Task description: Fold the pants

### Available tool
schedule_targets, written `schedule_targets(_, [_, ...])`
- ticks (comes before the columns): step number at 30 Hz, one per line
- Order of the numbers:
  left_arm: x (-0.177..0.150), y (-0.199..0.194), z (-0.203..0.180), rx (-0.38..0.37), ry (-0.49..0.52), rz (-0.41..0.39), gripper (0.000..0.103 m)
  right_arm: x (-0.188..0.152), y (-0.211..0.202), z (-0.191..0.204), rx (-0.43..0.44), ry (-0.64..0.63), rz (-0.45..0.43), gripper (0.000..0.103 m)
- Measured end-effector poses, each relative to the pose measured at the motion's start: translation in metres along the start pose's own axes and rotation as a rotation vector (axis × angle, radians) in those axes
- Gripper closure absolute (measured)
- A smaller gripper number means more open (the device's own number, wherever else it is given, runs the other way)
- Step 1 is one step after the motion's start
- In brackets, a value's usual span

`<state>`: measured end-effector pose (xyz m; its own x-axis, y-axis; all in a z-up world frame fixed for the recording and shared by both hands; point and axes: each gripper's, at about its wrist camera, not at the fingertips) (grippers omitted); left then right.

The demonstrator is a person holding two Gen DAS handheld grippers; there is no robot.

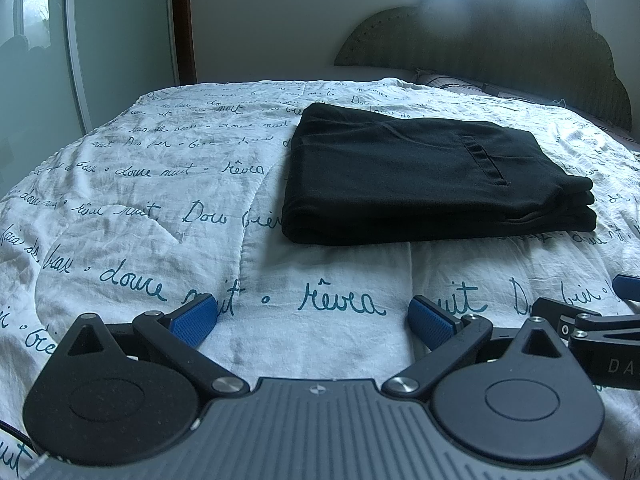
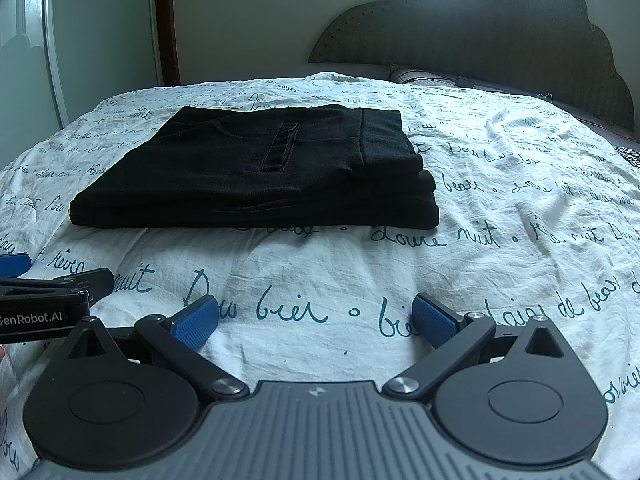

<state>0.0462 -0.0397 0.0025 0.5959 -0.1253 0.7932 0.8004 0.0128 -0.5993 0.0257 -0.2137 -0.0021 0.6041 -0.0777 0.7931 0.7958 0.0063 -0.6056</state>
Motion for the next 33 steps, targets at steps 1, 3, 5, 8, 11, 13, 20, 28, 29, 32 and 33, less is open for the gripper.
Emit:
schedule_targets(1, [0.0, -0.0001, -0.0004, 0.0, 0.0, 0.0, 0.0, 0.0, 0.0001, -0.0002, 0.0, 0.0, 0.0, 0.0])
schedule_targets(3, [0.0, 0.0, 0.0, 0.0, 0.0, 0.0, 0.0, 0.0, 0.0, -0.0002, 0.0, 0.0, 0.0, 0.0])
schedule_targets(5, [0.0, 0.0, 0.0, 0.0, 0.0, 0.0, 0.0, 0.0, -0.0001, 0.0, 0.0, 0.0, 0.0, 0.0])
schedule_targets(8, [-0.0001, 0.0, -0.0002, 0.0, 0.0, 0.0, 0.0, 0.0, 0.0, -0.0002, 0.0, 0.0, 0.0, 0.0])
schedule_targets(11, [-0.0001, 0.0, -0.0002, 0.0, 0.0, 0.0, 0.0, 0.0, -0.0001, -0.0001, 0.0, 0.0, 0.0, 0.0])
schedule_targets(13, [-0.0001, 0.0001, 0.0, 0.0, 0.0, 0.0, 0.0, -0.0001, -0.0001, 0.0, 0.0, 0.0, 0.0, 0.0])
schedule_targets(20, [-0.0001, 0.0001, 0.0, 0.0, 0.0, 0.0, 0.0, -0.0002, -0.0004, 0.0002, 0.0, 0.0, 0.0, 0.0])
schedule_targets(28, [-0.0002, 0.0001, -0.0001, 0.0, 0.0, 0.0, 0.0, 0.0002, 0.0001, -0.0001, 0.008, -0.004, -0.001, 0.0])
schedule_targets(29, [-0.0002, 0.0001, -0.0003, 0.0, 0.0, 0.0, 0.0, 0.0002, 0.0001, 0.0001, 0.009, -0.005, -0.002, 0.0])
schedule_targets(32, [-0.0002, 0.0001, 0.0, 0.0, 0.0, 0.0, 0.0, 0.0001, -0.0002, 0.0007, 0.013, -0.008, -0.002, 0.0])
schedule_targets(33, [-0.0002, 0.0001, -0.0003, 0.0, -0.001, 0.0, 0.0, 0.0001, -0.0002, 0.0009, 0.013, -0.008, -0.002, 0.0])
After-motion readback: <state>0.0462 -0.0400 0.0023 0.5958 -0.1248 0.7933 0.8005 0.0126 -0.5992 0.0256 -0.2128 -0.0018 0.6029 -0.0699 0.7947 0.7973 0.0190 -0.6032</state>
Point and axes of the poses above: each gripper's, at about its wrist camera, not at the fingertips, and y roughly the way its jaws point, z to its left, x to its top, and after that the axes turned 6 degrees about x, right-handed
